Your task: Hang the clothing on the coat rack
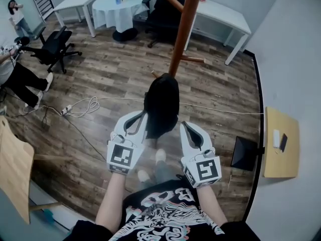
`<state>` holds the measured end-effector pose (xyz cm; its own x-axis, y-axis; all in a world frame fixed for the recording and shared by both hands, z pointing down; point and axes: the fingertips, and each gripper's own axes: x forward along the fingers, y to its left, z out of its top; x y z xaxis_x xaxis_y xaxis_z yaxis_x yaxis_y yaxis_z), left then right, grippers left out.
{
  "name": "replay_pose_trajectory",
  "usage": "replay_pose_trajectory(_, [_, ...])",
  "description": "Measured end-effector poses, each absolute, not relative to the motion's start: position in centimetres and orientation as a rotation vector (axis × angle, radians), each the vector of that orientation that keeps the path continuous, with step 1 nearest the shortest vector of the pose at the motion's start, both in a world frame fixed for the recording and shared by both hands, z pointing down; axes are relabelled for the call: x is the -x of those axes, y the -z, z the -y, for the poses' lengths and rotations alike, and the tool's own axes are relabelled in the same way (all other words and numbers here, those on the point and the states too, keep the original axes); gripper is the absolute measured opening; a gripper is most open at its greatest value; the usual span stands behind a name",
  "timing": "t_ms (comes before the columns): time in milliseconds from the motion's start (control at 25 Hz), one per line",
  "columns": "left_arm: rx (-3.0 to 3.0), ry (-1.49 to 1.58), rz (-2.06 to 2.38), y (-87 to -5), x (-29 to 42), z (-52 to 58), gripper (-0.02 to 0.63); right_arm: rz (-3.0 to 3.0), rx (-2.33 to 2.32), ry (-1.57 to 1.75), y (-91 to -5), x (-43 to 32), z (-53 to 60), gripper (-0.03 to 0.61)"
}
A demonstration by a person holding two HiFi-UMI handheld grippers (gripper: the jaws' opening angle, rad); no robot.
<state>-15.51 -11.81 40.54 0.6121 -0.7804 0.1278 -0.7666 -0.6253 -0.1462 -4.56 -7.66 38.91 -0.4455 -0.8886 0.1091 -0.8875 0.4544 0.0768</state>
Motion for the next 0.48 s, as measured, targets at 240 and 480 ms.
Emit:
replay_pose_trajectory(240, [2.731, 0.256, -1.340, -39.8, 15.6, 10.8, -0.011, 2.587, -1.577, 0.020, -38.7, 5.3, 6.2, 0.000])
replay_pose_trajectory(480, [2.753, 0.260, -1.369, -39.2, 15.0, 11.5, -0.011, 2.612, -1.542, -0.020, -39.1, 5.3, 7.7, -0.002])
